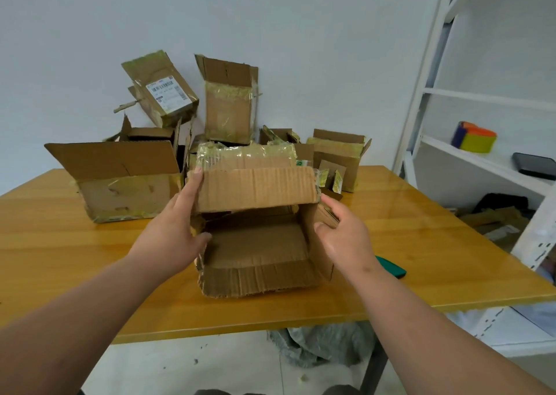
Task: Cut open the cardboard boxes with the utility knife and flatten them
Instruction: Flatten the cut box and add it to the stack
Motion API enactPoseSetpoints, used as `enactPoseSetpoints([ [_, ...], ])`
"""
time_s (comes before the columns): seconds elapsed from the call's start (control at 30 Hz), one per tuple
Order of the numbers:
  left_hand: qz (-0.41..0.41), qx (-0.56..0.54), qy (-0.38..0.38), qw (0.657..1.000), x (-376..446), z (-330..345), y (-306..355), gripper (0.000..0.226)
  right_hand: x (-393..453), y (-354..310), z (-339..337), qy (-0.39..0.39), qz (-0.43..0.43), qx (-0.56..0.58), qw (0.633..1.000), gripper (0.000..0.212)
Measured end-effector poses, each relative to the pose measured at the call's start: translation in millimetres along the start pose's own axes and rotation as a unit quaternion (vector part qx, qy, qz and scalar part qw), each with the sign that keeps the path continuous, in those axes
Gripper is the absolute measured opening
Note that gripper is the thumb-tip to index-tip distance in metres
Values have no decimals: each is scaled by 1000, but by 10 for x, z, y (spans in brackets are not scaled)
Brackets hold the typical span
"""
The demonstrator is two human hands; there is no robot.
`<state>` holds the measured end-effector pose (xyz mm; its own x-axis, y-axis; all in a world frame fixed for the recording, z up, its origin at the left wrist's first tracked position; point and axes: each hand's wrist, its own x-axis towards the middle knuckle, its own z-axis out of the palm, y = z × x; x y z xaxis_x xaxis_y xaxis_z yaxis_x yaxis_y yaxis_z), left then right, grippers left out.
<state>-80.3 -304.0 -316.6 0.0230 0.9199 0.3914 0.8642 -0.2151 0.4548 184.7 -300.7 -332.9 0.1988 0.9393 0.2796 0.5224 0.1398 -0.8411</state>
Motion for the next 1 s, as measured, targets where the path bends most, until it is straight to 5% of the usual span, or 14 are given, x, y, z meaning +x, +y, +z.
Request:
enactPoseSetpoints([
  [0.2,-26,-115,74,990,48,-79,176,118,-48,-54,-142,74,2,27,997,52],
  [0.43,-71,-241,60,966,-14,-157,49,106,-169,-333,-306,56,-43,45,997,41],
  [0.7,-119,-150,-21,981,-397,-316,-453,112,-401,-426,-101,-157,-90,-102,978,46],
  [0.87,-186,-159,-219,945,-598,-522,-652,139,-527,-402,147,-295,-77,-230,924,63],
  [0.93,-203,-163,-292,920,-632,-626,-638,133,-542,-336,230,-333,-53,-301,892,77],
  [1.0,-216,-166,-281,920,-615,-668,-594,109,-564,-264,285,-342,-49,-348,872,82],
])
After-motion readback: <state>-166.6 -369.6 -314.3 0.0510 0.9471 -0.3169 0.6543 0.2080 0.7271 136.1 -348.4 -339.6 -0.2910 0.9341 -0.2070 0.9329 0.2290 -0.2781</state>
